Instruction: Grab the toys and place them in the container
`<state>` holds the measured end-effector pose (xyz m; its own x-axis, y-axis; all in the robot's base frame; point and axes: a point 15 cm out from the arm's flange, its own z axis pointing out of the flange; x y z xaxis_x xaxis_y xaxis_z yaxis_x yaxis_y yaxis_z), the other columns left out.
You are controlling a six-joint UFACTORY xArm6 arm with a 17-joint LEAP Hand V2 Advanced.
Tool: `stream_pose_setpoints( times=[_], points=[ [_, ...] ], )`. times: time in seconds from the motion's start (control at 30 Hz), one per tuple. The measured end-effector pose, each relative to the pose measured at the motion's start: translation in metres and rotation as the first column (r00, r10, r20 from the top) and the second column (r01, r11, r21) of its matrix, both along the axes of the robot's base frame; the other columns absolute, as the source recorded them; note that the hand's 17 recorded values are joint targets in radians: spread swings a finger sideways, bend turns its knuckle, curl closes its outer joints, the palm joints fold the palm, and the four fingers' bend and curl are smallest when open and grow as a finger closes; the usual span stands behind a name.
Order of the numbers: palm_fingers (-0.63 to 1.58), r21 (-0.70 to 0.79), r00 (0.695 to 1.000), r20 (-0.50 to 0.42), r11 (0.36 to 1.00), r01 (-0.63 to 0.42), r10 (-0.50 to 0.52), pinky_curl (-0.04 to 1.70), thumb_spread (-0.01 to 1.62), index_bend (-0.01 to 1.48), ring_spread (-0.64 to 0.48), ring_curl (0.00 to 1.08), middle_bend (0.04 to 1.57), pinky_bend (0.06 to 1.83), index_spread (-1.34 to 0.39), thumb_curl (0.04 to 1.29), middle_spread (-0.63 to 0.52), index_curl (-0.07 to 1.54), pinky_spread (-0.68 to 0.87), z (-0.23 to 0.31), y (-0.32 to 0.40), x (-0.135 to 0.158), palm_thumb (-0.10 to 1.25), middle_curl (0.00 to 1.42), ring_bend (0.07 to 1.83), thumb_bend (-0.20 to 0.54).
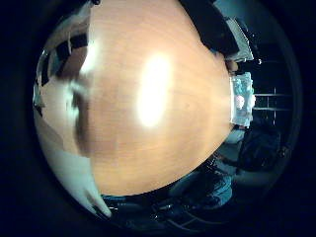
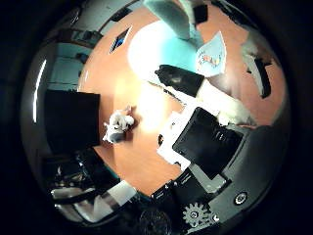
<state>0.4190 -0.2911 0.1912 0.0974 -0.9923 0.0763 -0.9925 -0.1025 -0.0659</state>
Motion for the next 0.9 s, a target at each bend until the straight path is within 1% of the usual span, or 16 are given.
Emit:
stream_pose_setpoints(
  times=[0.2, 0.43, 0.57, 0.73, 0.9],
  points=[
    [0.87, 0.014, 1.000, 0.009, 1.000, 0.004, -0.004, 0.70, 1.06, 0.13, -0.27, 0.61, 1.09, 1.18, -0.48, 0.25, -0.28, 0.31, -0.42, 0.000, 0.005, 0.004, 0.61, 0.75, 1.34, -0.022],
    [0.91, 0.026, 0.999, 0.036, 1.000, -0.011, 0.010, 0.69, 1.07, 0.15, -0.27, 0.59, 1.07, 1.18, -0.48, 0.25, -0.28, 0.26, -0.42, 0.008, 0.018, 0.013, 0.63, 0.74, 1.34, -0.020],
    [1.00, 0.023, 0.999, 0.047, 1.000, -0.017, 0.016, 0.67, 1.08, 0.20, -0.27, 0.58, 1.01, 1.13, -0.50, 0.25, -0.28, 0.29, -0.41, 0.013, 0.022, 0.017, 0.63, 0.73, 1.28, -0.019],
    [1.09, 0.030, 0.998, 0.055, 0.999, -0.017, 0.015, 0.65, 1.11, 0.30, -0.28, 0.57, 0.92, 1.06, -0.51, 0.24, -0.30, 0.40, -0.41, 0.011, 0.025, 0.020, 0.66, 0.71, 1.20, -0.013],
    [1.13, 0.034, 0.999, 0.048, 0.999, -0.022, 0.021, 0.64, 1.13, 0.32, -0.29, 0.56, 0.93, 1.04, -0.52, 0.24, -0.31, 0.47, -0.42, 0.006, 0.028, 0.022, 0.72, 0.70, 1.18, -0.013]
  ],
)
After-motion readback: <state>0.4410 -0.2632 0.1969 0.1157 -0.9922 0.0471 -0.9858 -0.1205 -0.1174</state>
